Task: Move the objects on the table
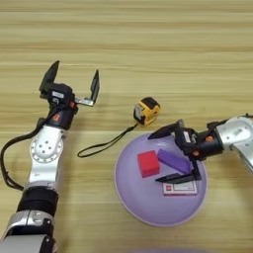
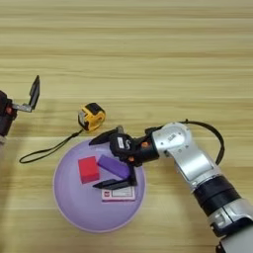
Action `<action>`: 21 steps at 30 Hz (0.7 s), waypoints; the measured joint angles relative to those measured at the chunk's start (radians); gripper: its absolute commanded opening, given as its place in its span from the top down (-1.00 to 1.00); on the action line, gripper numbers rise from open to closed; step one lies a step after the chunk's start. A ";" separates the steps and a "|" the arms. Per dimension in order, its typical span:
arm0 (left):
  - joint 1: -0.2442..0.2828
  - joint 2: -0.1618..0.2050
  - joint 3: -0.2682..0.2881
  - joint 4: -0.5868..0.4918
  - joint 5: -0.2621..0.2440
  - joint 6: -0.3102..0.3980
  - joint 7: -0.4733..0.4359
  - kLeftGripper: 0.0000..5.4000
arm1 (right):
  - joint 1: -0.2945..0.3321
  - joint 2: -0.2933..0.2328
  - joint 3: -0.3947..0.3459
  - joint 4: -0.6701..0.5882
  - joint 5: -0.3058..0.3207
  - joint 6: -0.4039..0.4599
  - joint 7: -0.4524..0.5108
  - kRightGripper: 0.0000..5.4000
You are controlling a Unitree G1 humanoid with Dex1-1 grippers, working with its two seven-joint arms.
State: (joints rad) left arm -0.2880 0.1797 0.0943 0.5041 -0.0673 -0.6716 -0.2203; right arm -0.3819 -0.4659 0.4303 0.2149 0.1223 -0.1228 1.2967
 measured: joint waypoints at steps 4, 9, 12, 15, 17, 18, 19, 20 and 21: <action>0.000 -0.001 0.000 0.000 0.000 0.000 0.000 -1.00 | -0.002 0.023 0.012 0.030 -0.019 -0.022 -0.004 -0.92; 0.000 -0.001 0.000 0.000 0.000 0.000 0.000 -1.00 | -0.007 0.047 0.022 0.060 -0.040 -0.040 -0.006 -0.77; 0.000 -0.002 0.000 0.006 0.000 0.000 0.000 -1.00 | -0.012 0.052 0.025 0.076 -0.044 -0.044 -0.005 -0.54; 0.000 -0.002 0.000 0.009 0.000 0.000 0.000 -1.00 | -0.013 0.054 0.026 0.082 -0.046 -0.045 -0.002 -0.42; 0.000 -0.002 0.000 0.010 0.000 0.000 0.000 -1.00 | -0.013 0.055 0.029 0.088 -0.048 -0.045 -0.002 -0.37; 0.000 -0.002 0.000 0.010 0.000 0.000 0.000 -1.00 | -0.013 0.056 0.029 0.088 -0.048 -0.045 -0.002 -0.34; 0.000 -0.002 0.000 0.010 0.000 0.000 0.000 -1.00 | -0.013 0.056 0.029 0.090 -0.049 -0.046 -0.001 -0.27; 0.000 -0.002 0.000 0.010 0.000 0.000 0.000 -1.00 | -0.013 0.056 0.029 0.094 -0.049 -0.046 -0.001 -0.26; 0.000 -0.002 0.000 0.011 0.000 0.000 0.000 -1.00 | -0.013 0.056 0.029 0.096 -0.049 -0.046 -0.001 -0.19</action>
State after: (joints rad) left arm -0.2883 0.1778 0.0944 0.5150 -0.0673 -0.6720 -0.2201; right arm -0.3951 -0.4101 0.4596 0.3106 0.0735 -0.1689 1.2955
